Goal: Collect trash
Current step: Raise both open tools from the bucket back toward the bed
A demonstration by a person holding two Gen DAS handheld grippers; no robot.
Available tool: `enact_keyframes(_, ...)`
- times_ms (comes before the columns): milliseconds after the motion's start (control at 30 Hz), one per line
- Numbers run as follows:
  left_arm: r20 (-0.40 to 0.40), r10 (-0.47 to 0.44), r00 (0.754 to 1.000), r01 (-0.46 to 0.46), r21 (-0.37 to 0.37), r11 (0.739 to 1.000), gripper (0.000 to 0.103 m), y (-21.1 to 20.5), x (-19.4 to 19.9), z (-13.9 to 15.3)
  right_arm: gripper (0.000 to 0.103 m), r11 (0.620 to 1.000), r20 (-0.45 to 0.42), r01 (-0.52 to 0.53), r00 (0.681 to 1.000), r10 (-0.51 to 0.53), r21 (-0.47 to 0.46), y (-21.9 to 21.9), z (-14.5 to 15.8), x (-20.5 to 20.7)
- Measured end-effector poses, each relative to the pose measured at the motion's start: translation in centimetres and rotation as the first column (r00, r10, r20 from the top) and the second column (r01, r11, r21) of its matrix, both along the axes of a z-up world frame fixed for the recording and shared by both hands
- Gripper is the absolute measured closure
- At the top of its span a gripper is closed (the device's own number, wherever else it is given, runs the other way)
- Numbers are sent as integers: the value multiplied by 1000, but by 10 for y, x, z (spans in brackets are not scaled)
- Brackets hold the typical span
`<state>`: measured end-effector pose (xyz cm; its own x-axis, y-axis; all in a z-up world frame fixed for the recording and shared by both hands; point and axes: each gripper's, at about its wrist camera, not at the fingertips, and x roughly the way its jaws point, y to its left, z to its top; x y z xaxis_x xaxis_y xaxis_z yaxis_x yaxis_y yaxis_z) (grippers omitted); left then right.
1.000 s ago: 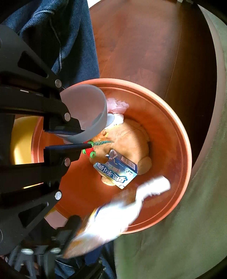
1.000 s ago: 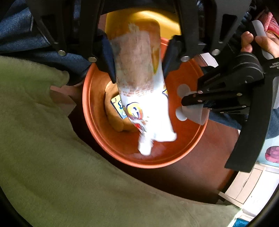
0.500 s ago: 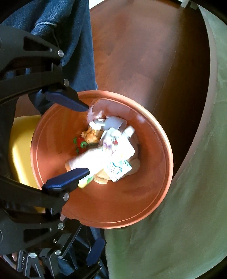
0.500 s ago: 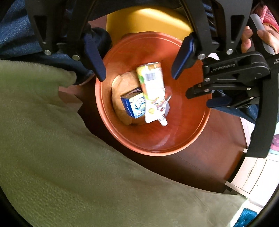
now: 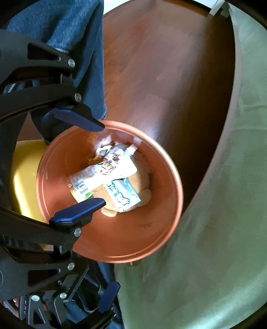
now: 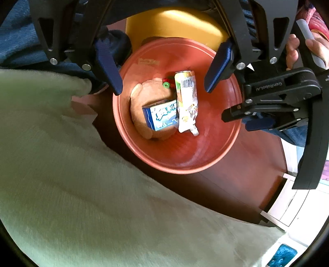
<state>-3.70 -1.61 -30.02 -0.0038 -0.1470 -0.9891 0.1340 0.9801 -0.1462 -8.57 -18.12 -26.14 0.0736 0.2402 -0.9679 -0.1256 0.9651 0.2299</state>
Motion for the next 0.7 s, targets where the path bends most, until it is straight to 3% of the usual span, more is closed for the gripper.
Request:
enact_keyframes(133, 48, 13, 999, -12, -14, 1000, 37, 5, 4, 21, 23, 1000, 72, -5, 997, 5, 0, -2, 27, 2)
enact_keyframes(300, 205, 15, 979, -15, 0, 1000, 37, 13, 16, 74, 23, 1000, 209, 0, 978, -6, 28, -11, 81, 10)
enact_keyframes(400, 318, 24, 948, -27, 4, 1000, 37, 17, 25, 113, 23, 998, 310, 4, 950, -22, 58, -19, 124, 19)
enact_keyframes(500, 433, 30, 901, -41, 16, 999, 28, 19, 36, 152, 20, 997, 409, -4, 912, -26, 73, -25, 160, 34)
enact_keyframes(600, 503, 25, 864, -47, 31, 998, 27, 20, 48, 178, 19, 998, 498, 10, 866, -41, 65, -33, 189, 65)
enact_keyframes(700, 538, 27, 842, -51, 29, 998, 26, 20, 60, 194, 17, 996, 556, 42, 828, -79, 79, -40, 207, 108)
